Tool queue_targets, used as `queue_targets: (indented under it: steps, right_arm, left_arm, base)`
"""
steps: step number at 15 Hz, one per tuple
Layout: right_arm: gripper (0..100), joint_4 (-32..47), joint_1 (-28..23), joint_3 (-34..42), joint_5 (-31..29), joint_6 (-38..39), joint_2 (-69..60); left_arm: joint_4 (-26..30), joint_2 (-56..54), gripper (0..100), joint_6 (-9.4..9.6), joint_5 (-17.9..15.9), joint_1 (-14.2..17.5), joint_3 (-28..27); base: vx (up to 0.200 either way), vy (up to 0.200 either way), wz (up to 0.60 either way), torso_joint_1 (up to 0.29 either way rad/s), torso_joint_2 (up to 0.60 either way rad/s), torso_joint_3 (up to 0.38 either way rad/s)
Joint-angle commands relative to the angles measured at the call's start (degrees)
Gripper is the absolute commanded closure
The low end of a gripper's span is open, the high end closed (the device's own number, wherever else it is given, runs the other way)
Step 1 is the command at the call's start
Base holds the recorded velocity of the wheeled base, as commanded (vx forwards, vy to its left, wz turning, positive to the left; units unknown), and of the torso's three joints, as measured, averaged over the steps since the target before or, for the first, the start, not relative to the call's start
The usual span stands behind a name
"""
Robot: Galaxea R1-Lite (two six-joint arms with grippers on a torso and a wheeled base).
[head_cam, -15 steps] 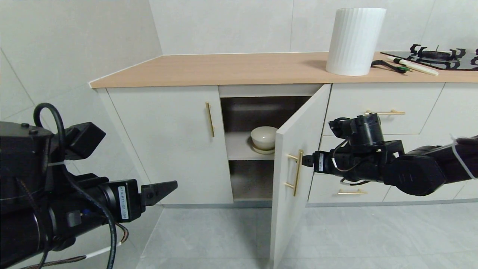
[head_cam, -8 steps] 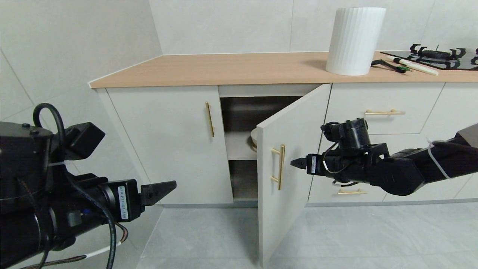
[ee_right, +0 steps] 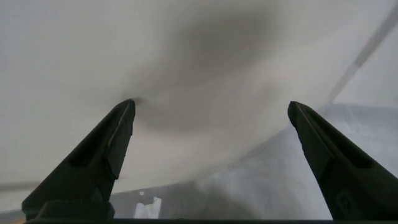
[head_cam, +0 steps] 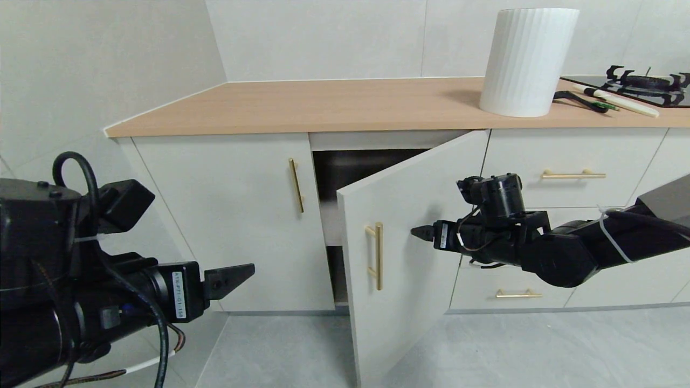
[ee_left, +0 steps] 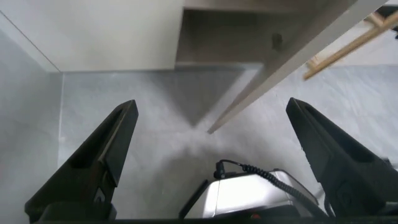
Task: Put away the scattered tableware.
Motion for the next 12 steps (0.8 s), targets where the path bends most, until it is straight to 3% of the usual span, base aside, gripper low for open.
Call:
queue_targets:
  steps: [1,9,12]
  right_arm:
    - [0,-0.1,0.25,-0.95,0.01,1.22,0.55]
    - [0,-0.1,0.69,-8.42,-0.61,14.14,3.45]
    - [0,-0.1,0.69,-12.81,-5.79,15.9,7.06]
  left_arm:
    - [-0.09,0.11,0,-0.03,0.01,0.0,0.03]
    - [-0.18,0.2,0,-0.03,-0.08,0.0,0.38]
    - [-0.18,0.29,0,-0.03,-0.08,0.0,0.38]
  base:
    - [0.2,0.0,0.0,0.002,0.01,0.002]
    - [0.0,0.0,0.0,0.0,0.0,0.0]
    - [0.0,0.0,0.0,0.0,0.0,0.0]
